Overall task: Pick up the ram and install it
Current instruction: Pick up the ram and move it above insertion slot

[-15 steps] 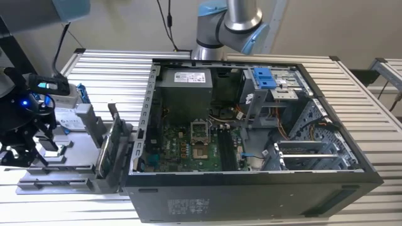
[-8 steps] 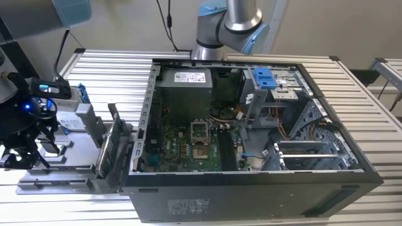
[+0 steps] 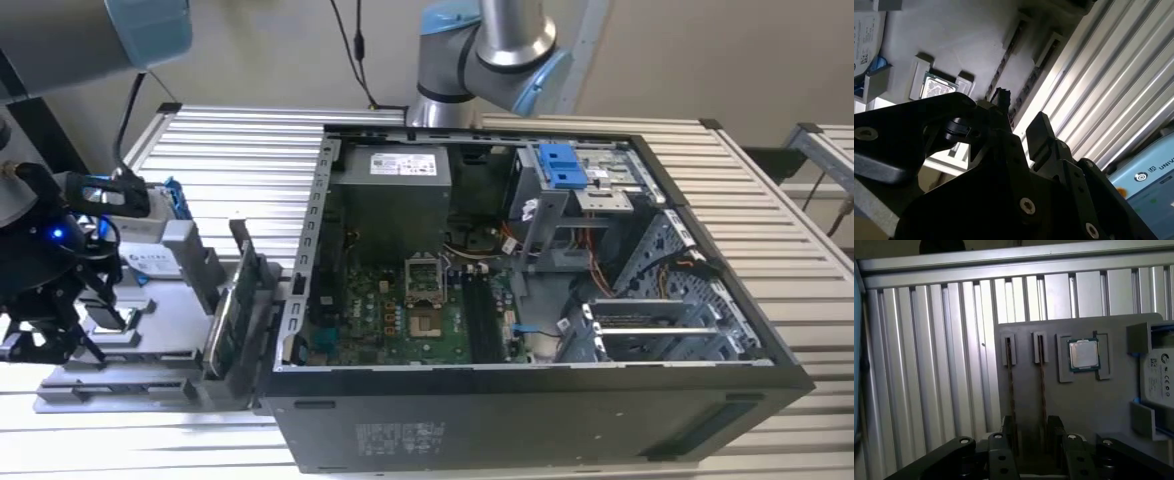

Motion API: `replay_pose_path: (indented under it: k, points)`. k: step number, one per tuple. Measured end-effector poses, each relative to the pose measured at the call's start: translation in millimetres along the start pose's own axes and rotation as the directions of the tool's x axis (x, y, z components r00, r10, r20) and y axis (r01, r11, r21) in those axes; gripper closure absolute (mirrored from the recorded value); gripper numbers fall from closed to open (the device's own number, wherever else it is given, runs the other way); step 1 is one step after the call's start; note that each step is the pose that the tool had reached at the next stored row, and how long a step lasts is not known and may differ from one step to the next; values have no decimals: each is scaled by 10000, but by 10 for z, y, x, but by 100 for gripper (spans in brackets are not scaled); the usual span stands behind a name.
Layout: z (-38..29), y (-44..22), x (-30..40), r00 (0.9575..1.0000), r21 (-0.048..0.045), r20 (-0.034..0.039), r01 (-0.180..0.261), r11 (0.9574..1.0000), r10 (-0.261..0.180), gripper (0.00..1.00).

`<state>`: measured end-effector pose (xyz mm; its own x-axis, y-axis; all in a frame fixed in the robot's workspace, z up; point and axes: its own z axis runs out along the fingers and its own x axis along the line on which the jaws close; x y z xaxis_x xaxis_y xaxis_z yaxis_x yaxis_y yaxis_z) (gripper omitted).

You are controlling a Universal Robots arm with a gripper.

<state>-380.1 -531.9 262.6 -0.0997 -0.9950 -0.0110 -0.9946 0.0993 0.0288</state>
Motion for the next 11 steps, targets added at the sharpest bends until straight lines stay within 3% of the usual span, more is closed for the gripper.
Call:
replay_pose_path:
  k: [11]
  points:
    - [48, 30, 11, 10000, 0, -1, 1, 10000, -1, 58]
